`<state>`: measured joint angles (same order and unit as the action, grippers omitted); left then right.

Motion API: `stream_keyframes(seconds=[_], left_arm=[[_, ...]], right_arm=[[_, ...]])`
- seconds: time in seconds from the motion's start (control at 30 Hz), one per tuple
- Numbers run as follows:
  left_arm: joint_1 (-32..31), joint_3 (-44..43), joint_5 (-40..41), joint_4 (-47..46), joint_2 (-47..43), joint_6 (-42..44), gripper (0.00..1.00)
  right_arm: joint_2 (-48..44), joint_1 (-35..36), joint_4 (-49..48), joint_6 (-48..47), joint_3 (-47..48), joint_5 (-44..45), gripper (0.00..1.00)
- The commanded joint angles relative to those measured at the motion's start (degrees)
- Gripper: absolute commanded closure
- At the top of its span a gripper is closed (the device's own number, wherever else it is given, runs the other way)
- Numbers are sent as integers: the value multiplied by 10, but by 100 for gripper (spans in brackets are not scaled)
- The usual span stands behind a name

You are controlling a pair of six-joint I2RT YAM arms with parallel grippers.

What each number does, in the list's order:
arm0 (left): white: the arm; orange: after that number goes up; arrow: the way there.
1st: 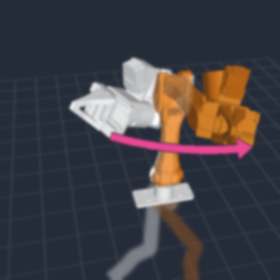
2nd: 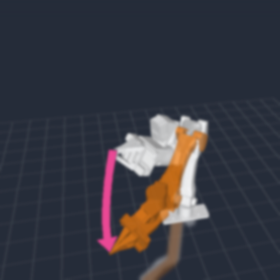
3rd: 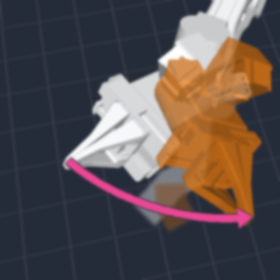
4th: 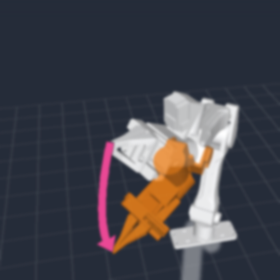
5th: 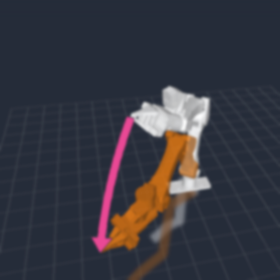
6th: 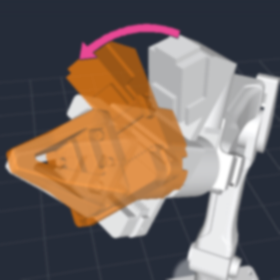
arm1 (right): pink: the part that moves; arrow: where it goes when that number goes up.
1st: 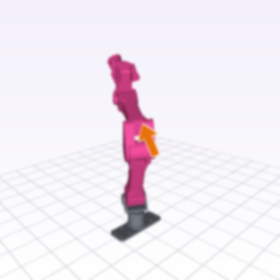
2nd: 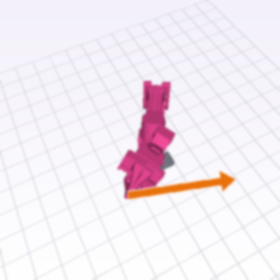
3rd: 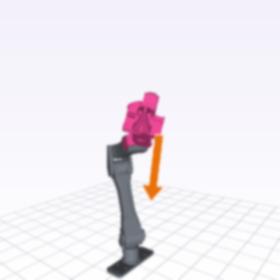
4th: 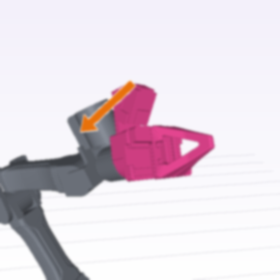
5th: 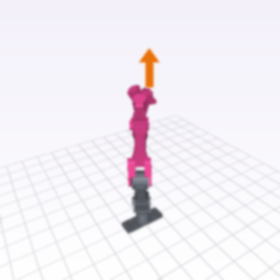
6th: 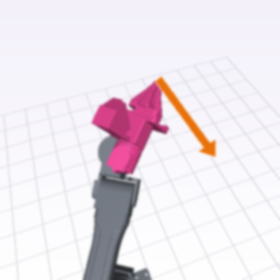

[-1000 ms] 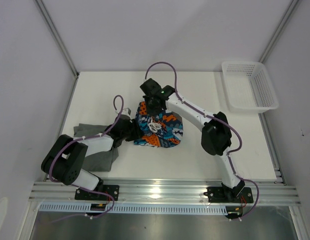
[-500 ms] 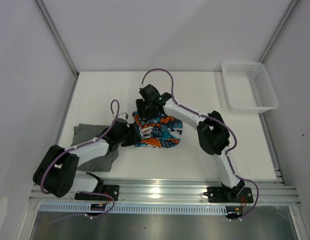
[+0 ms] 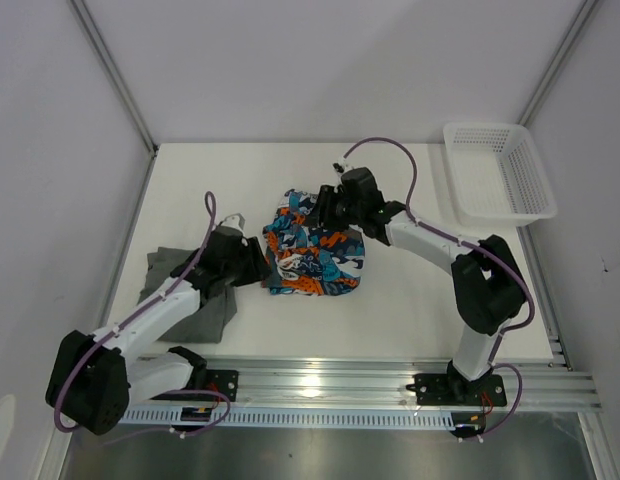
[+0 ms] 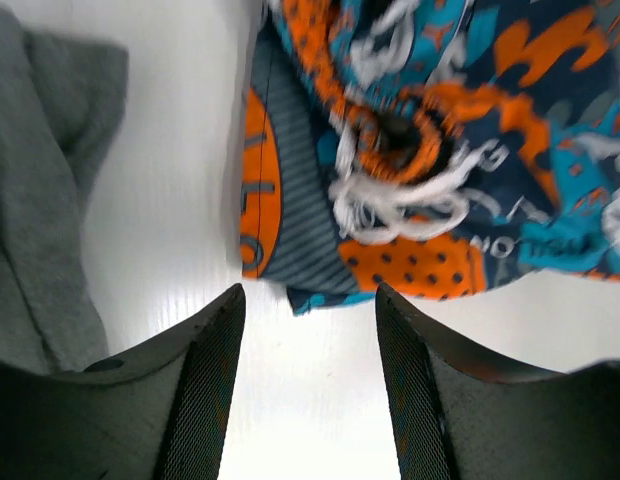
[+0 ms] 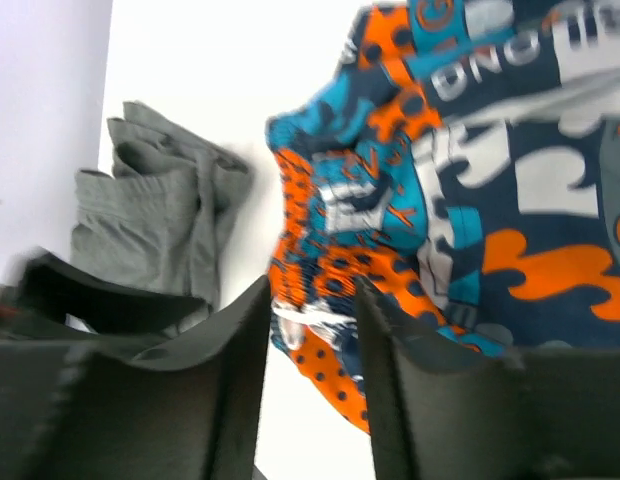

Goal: Fold and stack the shorts
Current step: Fold the shorts

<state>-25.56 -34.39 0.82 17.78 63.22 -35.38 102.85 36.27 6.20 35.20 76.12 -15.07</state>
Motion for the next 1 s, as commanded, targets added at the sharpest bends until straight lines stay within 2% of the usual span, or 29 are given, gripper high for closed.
stream_keyframes(seconds=[0.0,0.03,0.17,0.3,0.47,0.67,0.87,0.97], left_arm=[[28,-59,-11,16,5,22,42],[41,-66,-34,10,13,22,42],[55,-109,-43,-15,51,10,42],[90,-123,-56,-58,135,-9,44],[110,-140,-67,-124,216,-26,45],[111,-181,-82,-150,309,-34,46],[111,-192,-92,-169,347,-38,47],[111,-184,-98,-177,351,-43,48]], right_arm=[[-7,3,-95,30,-53,-22,62],[0,3,-107,35,-61,-26,64],[25,6,-168,62,-85,-34,70],[57,27,-182,63,-84,-20,71],[89,59,-157,46,-68,33,72],[103,105,-139,17,-67,75,72],[118,144,-117,-15,-60,115,71],[137,149,-129,-15,-63,108,72]])
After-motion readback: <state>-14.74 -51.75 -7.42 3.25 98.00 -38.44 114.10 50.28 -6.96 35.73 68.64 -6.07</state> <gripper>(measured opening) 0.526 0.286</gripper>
